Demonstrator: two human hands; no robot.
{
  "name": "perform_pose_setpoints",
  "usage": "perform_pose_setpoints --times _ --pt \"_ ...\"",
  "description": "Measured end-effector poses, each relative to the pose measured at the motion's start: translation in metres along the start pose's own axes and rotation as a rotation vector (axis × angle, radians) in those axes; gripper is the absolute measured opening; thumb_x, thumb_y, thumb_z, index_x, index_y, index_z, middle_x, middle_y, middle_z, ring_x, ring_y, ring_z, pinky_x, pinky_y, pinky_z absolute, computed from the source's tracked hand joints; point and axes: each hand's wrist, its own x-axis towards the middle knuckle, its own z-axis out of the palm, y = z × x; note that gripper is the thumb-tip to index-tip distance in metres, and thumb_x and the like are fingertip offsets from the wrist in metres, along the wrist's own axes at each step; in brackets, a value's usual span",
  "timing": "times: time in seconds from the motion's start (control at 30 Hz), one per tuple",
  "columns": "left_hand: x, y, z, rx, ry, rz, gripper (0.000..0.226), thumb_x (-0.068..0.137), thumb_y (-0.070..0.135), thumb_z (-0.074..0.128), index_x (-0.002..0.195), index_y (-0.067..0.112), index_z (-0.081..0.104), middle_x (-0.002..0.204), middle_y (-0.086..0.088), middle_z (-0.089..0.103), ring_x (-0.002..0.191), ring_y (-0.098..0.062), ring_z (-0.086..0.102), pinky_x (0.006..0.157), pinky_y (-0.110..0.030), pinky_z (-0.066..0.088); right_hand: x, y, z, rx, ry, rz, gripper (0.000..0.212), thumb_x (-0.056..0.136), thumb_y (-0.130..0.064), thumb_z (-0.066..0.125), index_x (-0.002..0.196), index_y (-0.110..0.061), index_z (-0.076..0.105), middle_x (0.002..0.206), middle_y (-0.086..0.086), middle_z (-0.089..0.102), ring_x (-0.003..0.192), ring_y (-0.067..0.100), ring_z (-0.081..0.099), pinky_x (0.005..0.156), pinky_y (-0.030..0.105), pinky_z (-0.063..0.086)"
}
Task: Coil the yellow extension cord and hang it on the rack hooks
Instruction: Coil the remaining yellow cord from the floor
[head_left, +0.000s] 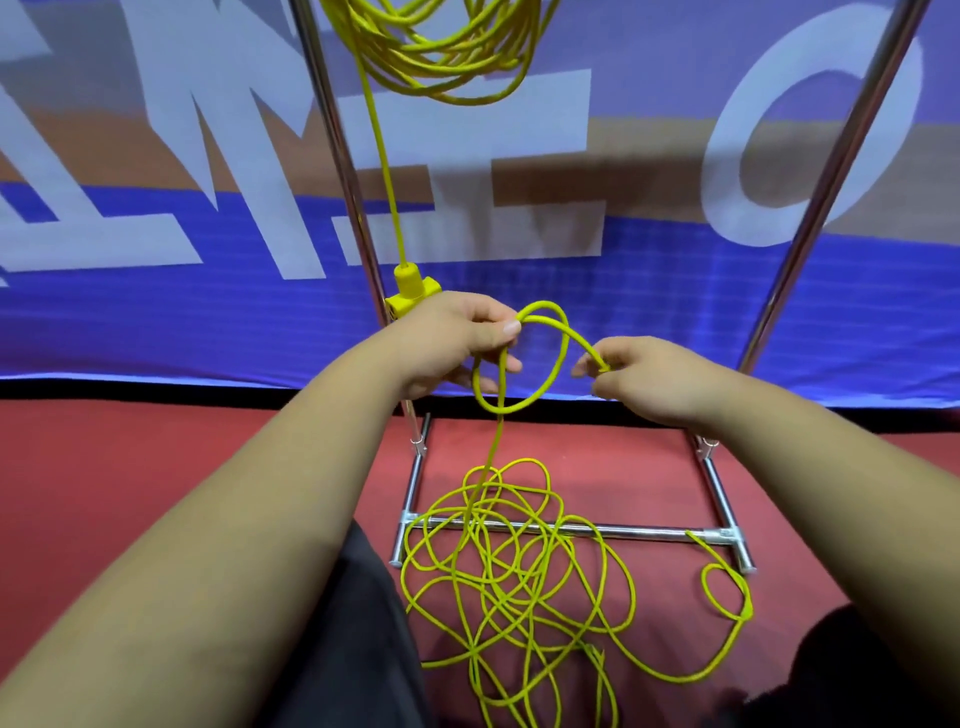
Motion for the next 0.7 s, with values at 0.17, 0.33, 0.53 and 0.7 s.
perform_pose_setpoints --times 0.17,0.33,0.53,0.7 --pt "0.003 -0.011 -0.015 -0.038 -0.076 -0.081 0.016 0.099 0.018 0.07 0.108 0.008 0.063 0.093 -0.011 0.068 0.107 -0.029 0.076 0.092 -0.064 0.057 0.003 0.002 0.004 0.298 -0.075 -0.034 0.033 0.106 -0.007 0.055 0.126 -0.03 0.068 0.102 0.006 0.065 0.086 0.031 0.078 0.073 0.043 0.063" --pt "0.003 -0.015 -0.02 0.198 -0.164 0.009 0.035 0.09 0.021 0.081 0.121 0.024 0.066 0.089 0.0 0.064 0.088 -0.017 0.076 0.08 -0.045 0.056 0.01 -0.008 0.011 0.154 0.019 -0.092 0.063 0.098 -0.021 0.075 0.149 -0.018 0.039 0.1 0.006 0.076 0.067 0.027 0.074 0.066 0.046 0.065" --pt "0.001 -0.014 -0.007 0.497 -0.319 0.037 0.058 0.081 0.029 0.081 0.128 0.056 0.064 0.115 -0.007 0.067 0.096 -0.024 0.065 0.094 -0.05 0.055 0.004 -0.021 0.027 0.097 -0.052 -0.063 0.07 0.1 -0.026 0.074 0.157 -0.014 0.036 0.075 0.009 0.078 0.058 0.029 0.074 0.058 0.033 0.058" --pt "0.001 -0.014 -0.009 0.398 -0.234 -0.032 0.055 0.093 0.007 0.056 0.126 0.048 0.071 0.11 0.003 0.071 0.098 -0.016 0.066 0.1 -0.056 0.056 0.005 -0.023 0.027 0.2 -0.072 -0.029 0.04 0.097 -0.029 0.077 0.127 -0.008 0.061 0.08 0.014 0.079 0.07 0.033 0.079 0.08 0.052 0.065"
